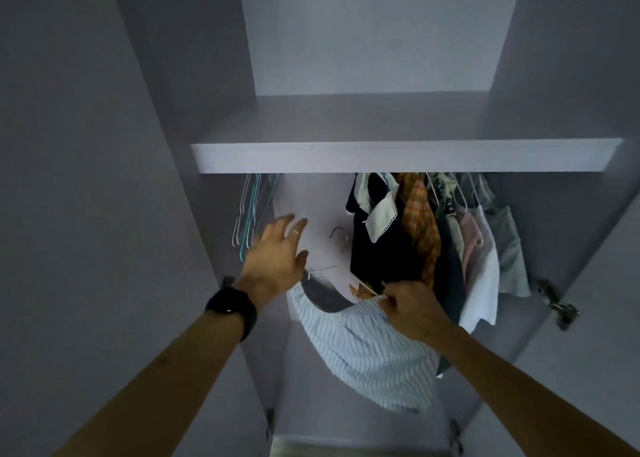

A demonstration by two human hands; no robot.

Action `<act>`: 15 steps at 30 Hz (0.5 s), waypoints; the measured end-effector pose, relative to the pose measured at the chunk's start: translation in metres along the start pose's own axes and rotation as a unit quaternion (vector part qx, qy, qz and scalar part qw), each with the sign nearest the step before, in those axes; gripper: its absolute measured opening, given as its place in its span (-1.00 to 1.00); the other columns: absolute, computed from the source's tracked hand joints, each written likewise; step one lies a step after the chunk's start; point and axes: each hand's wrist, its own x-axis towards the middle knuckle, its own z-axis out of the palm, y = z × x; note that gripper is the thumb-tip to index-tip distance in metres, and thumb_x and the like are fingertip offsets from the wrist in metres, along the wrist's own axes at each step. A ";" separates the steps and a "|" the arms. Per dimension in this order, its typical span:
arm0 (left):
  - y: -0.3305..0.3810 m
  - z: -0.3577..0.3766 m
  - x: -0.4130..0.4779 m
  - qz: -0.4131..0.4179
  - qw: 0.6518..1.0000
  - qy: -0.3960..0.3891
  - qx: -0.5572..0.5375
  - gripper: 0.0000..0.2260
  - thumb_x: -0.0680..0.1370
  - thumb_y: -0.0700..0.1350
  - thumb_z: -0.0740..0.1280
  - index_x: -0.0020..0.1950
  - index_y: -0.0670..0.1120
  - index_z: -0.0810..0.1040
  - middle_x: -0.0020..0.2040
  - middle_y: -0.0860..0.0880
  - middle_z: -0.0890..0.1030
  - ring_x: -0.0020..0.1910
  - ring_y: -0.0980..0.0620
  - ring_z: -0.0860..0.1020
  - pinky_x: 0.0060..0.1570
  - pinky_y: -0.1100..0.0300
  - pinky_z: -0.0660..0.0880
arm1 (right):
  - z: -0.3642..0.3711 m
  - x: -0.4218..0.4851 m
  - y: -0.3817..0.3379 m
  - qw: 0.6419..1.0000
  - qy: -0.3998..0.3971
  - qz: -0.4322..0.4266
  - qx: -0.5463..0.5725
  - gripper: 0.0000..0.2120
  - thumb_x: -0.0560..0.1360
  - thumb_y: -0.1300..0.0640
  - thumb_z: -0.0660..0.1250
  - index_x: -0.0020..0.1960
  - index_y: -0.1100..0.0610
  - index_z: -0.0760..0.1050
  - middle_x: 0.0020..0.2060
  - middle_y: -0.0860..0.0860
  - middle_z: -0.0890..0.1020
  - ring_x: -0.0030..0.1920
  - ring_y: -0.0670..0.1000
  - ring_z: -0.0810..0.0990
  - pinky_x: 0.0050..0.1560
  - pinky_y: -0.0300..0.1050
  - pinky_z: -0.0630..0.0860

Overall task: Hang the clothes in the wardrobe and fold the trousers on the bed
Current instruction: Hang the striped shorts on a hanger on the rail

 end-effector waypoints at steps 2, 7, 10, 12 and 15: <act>-0.006 -0.023 0.019 0.038 0.994 0.095 0.048 -0.38 0.65 0.08 0.21 0.65 0.00 0.04 0.65 -0.07 -0.01 0.61 -0.12 0.00 0.55 -0.16 0.01 | 0.000 0.011 -0.005 0.999 -0.002 0.040 -0.013 -0.75 0.61 0.12 0.28 -0.24 0.11 0.46 -0.32 -0.02 0.52 -0.23 0.00 0.52 -0.21 -0.18 0.36; -0.014 -0.046 0.075 0.051 0.972 0.205 0.101 -0.33 0.65 0.16 0.11 0.66 0.01 -0.11 0.66 -0.08 -0.09 0.63 -0.10 -0.10 0.55 -0.23 -0.15 | 0.001 0.062 -0.007 0.993 -0.006 0.119 -0.012 -0.67 0.58 0.08 0.29 -0.34 0.13 0.40 -0.39 -0.03 0.48 -0.35 -0.06 0.45 -0.39 -0.18 0.27; -0.017 -0.030 0.098 0.037 0.970 0.224 0.085 -0.35 0.67 0.20 0.03 0.65 0.06 -0.21 0.66 -0.04 -0.16 0.63 -0.07 -0.19 0.54 -0.26 -0.19 | 0.005 0.101 -0.007 0.991 0.017 0.130 -0.001 -0.63 0.57 0.08 0.29 -0.38 0.10 0.32 -0.42 -0.01 0.46 -0.36 -0.01 0.47 -0.40 -0.16 0.25; -0.020 -0.017 0.111 0.039 0.960 0.271 0.061 -0.36 0.66 0.22 0.00 0.65 0.06 -0.19 0.66 -0.04 -0.13 0.63 -0.06 -0.20 0.52 -0.26 -0.20 | 0.015 0.129 -0.006 0.992 0.047 0.121 0.002 -0.64 0.56 0.09 0.29 -0.39 0.10 0.33 -0.44 -0.01 0.46 -0.38 -0.01 0.47 -0.43 -0.18 0.23; -0.027 0.000 0.123 0.041 0.942 0.325 0.068 -0.40 0.67 0.21 -0.03 0.65 0.08 -0.16 0.66 -0.01 -0.11 0.63 -0.03 -0.17 0.51 -0.33 -0.15 | 0.038 0.160 0.002 0.991 0.079 0.109 0.002 -0.65 0.54 0.11 0.28 -0.40 0.12 0.33 -0.44 0.01 0.47 -0.35 0.03 0.48 -0.35 -0.16 0.29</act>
